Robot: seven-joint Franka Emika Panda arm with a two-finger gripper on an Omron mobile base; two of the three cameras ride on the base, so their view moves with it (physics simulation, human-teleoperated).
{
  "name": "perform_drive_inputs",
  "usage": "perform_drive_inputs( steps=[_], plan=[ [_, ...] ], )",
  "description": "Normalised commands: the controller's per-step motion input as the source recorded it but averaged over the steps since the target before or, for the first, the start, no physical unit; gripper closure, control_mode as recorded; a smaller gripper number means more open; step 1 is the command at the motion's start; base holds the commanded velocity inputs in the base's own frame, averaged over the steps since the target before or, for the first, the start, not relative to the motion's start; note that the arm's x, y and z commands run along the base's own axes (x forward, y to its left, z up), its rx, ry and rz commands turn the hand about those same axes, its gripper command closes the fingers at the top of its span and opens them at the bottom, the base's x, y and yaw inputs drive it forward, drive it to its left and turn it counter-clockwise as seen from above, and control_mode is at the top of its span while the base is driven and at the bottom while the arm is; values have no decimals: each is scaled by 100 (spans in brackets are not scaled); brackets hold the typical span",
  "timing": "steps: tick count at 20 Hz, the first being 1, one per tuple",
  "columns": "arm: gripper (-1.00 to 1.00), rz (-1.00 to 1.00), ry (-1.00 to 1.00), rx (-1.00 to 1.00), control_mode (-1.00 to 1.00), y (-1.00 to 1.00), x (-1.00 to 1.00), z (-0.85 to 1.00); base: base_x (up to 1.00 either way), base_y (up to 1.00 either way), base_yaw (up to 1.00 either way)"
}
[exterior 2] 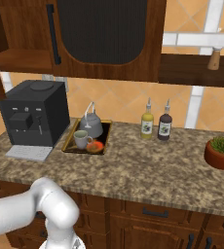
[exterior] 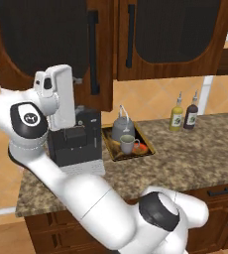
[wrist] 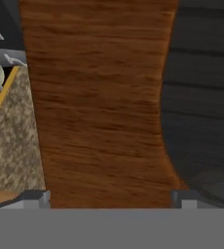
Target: Pick the kettle from the counter and place it on the tray. Then pick the mug from the cabinet and place it on the tray. Then close the cabinet doors.
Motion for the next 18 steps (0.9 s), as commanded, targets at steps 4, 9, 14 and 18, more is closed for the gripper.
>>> perform_drive_inputs(
  steps=[4,9,14,18],
  plan=[
    [-100,1,0,7,-100,-70,53,0,0,0,0],
    [-100,10,0,10,-100,-71,52,0,0,0,0],
    [-100,17,0,9,-100,-70,53,0,0,0,0],
    [-100,21,0,7,-100,-65,49,0,0,0,0]
  ],
)
